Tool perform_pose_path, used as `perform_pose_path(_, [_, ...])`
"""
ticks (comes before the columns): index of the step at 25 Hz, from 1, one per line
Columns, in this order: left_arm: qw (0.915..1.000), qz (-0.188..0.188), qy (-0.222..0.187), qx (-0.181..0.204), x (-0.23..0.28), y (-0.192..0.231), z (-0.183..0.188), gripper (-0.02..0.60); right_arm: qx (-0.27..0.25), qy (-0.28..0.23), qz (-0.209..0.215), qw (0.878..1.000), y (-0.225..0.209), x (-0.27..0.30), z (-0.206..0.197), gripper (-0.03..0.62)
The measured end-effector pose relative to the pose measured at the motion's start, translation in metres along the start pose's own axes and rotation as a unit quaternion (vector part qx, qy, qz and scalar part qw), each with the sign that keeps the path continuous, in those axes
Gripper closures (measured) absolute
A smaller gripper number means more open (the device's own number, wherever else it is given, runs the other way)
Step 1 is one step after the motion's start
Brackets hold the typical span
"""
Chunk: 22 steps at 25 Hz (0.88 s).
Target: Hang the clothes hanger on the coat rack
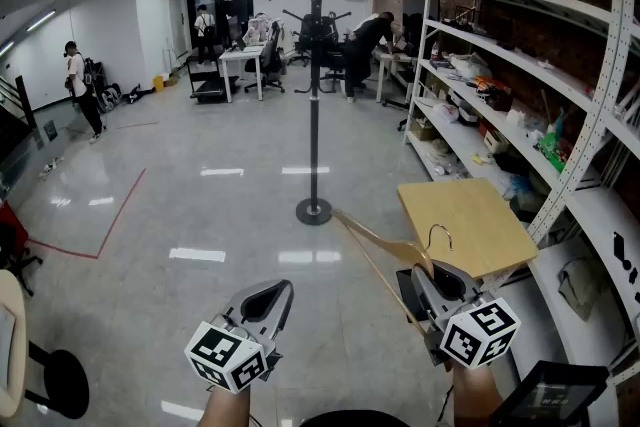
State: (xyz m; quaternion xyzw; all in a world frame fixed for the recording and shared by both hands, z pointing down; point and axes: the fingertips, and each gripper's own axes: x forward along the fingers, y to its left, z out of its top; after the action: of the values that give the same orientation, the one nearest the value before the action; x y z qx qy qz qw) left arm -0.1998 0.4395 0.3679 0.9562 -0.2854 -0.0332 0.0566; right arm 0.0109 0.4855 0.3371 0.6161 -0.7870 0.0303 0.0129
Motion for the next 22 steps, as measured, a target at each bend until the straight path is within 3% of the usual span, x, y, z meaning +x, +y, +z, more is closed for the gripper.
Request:
perform_pose_path(13, [0.9997,-0.014,0.005,-0.022,-0.012,0.042,-0.017,0.583,0.003,0.012,-0.017,1.000,0.024,0.029,-0.014,0.537])
perform_pose_path(22, [0.9998,0.000,0.011,-0.014,0.042,0.078,-0.022,0.583,0.006,0.002,0.008,1.000,-0.015,0.094,-0.017,0.537])
